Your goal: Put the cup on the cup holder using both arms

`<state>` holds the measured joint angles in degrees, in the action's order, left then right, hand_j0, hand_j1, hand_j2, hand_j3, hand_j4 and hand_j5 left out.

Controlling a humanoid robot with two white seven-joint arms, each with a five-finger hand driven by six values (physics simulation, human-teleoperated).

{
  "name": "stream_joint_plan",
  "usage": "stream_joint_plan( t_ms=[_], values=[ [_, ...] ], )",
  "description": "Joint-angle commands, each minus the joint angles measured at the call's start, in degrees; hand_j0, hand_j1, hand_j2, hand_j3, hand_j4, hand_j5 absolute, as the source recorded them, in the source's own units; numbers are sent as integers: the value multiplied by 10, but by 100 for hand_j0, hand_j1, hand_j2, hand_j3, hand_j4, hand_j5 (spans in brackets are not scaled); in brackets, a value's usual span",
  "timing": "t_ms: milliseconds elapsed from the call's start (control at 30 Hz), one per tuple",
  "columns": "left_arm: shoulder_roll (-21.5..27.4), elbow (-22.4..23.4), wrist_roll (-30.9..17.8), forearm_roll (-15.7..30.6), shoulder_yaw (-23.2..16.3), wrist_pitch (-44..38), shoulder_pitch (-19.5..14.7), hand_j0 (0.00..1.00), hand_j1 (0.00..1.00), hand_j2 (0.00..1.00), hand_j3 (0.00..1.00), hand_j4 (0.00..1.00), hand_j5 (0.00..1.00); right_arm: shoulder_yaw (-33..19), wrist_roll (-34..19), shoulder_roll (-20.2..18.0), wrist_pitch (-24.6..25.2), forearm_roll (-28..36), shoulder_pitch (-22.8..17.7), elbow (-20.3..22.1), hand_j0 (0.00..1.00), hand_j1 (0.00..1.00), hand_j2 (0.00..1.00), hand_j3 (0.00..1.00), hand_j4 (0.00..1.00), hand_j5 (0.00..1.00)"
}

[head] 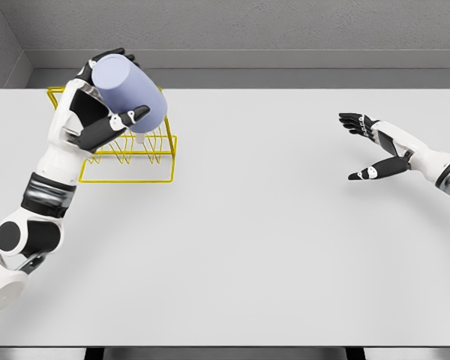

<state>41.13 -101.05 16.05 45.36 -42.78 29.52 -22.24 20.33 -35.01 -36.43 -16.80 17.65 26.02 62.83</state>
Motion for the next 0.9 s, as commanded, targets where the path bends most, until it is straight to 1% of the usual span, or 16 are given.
stream_joint_plan(
  t_ms=[0, 267, 467, 567, 600, 633, 667, 867],
  values=[
    [4, 0, 0, 3, 0, -1, 0, 73, 73, 73, 73, 73, 73, 0, 0, 0, 0, 4, 0, 0, 100, 100, 100, 100, 100, 100],
    [9, 0, 0, 18, 0, -4, 0, 73, 73, 73, 73, 73, 73, 0, 0, 0, 0, 4, 0, -1, 100, 100, 100, 100, 100, 100],
    [8, 0, 0, 18, 0, -11, 0, 74, 74, 74, 74, 74, 74, 0, 0, 0, 0, 4, 0, -1, 100, 100, 100, 100, 100, 100],
    [8, 0, 0, 18, 0, -11, 0, 82, 82, 82, 82, 82, 82, 0, 0, 0, 1, 4, 0, -1, 100, 100, 100, 100, 100, 100],
    [8, 0, 0, 18, 0, -11, 0, 87, 87, 87, 87, 87, 87, 0, 0, 0, 0, 4, 0, -1, 100, 100, 100, 100, 100, 100],
    [8, 0, 0, 18, 0, -11, 0, 96, 96, 96, 96, 96, 96, 0, 0, 0, 0, 4, 0, -1, 100, 100, 100, 100, 100, 100],
    [8, 0, 0, 18, 0, -11, 0, 100, 100, 100, 100, 100, 100, 0, 0, 0, 0, 4, 0, -1, 100, 100, 100, 100, 100, 100],
    [8, 0, 1, 17, 1, -11, 0, 100, 100, 100, 100, 100, 100, -1, 0, 0, 0, 4, 1, -1, 100, 100, 100, 100, 100, 100]
  ],
)
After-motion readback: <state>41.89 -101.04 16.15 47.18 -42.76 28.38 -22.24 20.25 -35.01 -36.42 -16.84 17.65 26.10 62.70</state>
